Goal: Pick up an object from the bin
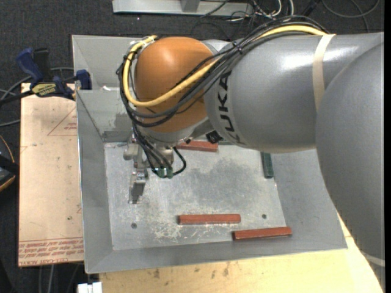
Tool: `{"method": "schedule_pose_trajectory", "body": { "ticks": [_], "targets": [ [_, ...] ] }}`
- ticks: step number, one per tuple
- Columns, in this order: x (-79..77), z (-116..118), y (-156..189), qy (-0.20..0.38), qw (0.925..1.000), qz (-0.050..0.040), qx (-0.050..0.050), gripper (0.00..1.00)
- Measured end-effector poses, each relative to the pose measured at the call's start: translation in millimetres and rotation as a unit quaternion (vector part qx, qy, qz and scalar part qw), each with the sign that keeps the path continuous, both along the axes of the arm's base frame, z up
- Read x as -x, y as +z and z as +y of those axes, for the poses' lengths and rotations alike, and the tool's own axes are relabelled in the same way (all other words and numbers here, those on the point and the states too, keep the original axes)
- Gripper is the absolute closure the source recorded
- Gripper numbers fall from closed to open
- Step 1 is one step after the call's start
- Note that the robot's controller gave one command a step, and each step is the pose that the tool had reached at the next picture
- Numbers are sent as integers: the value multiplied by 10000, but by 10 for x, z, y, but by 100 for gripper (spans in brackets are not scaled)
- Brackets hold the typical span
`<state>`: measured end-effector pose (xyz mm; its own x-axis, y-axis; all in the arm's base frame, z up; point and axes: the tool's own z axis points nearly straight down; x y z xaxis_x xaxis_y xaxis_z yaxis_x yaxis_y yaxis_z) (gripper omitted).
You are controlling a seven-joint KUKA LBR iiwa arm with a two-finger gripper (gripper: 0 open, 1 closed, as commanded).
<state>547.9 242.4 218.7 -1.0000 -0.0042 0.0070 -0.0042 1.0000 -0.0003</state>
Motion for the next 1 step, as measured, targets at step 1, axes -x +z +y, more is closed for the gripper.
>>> {"method": "schedule_pose_trajectory", "body": {
  "ticks": [1],
  "targets": [
    [-20,-11,42,-18,10000,-35,-7,0]
  ]
}}
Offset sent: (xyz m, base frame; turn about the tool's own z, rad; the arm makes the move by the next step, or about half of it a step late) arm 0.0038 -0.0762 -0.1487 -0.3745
